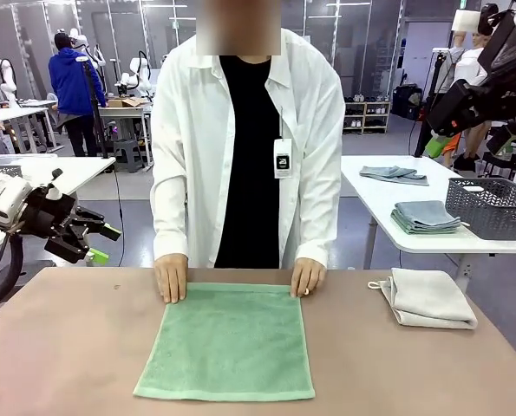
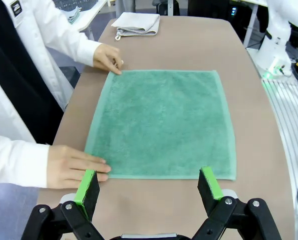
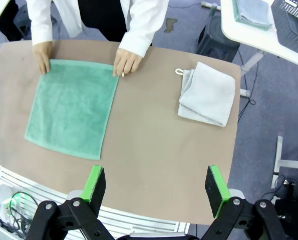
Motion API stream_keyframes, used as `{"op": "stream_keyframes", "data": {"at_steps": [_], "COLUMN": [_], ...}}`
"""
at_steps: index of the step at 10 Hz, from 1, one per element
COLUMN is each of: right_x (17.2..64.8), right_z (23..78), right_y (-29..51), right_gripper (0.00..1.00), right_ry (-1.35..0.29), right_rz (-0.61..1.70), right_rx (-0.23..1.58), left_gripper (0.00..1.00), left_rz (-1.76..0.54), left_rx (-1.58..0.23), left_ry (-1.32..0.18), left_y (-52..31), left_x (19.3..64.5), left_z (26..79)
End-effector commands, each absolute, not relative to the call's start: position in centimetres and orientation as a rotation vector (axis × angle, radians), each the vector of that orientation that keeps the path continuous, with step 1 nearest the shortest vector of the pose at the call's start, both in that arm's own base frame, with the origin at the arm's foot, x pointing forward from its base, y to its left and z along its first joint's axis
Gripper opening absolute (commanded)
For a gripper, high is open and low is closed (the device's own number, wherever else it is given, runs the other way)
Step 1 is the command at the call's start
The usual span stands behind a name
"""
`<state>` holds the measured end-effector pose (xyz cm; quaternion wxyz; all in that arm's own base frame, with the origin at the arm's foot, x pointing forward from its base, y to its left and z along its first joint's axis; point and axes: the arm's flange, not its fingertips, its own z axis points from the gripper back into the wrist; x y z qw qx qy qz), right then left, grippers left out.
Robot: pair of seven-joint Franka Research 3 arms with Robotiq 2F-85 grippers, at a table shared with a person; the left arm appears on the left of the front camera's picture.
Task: Fold the towels and place them in the basket.
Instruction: When a person lays out a Towel with hook on the table, fold it in half twice.
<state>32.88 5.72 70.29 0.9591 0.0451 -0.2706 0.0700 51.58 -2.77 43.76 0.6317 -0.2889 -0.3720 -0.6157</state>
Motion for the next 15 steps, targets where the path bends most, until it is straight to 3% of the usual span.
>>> {"op": "stream_keyframes", "data": {"at_steps": [1,5,8,11,12,15], "right_x": [33.1,32.9,34.3,35.2,35.7,36.1], "right_z": [70.4,70.3,71.8,72.7,71.5,65.4], "right_y": [5.8,5.7,9.4,15.9,18.0,22.7], "right_gripper": [0.99,1.00,1.00,1.00,1.00,1.00], "right_ry": [-0.551,-0.549,-0.477,-0.393,-0.337,-0.233], "right_rz": [0.129,0.142,0.528,0.878,1.011,1.319], "right_rx": [0.094,0.091,0.082,0.031,0.031,0.065], "left_gripper": [1.00,1.00,1.00,1.00,1.00,1.00], "left_rz": [-1.411,-1.409,-1.507,-1.489,-1.477,-1.498], "left_rx": [-0.660,-0.661,-0.546,-0.366,-0.263,-0.109], "left_ry": [-0.853,-0.851,-0.862,-0.655,-0.548,-0.409], "left_y": [-2.8,-2.8,-6.1,-12.4,-15.6,-20.8], "left_x": [51.5,51.6,49.8,47.2,45.5,41.7], "left_z": [43.9,43.8,48.0,53.7,55.2,55.2]}}
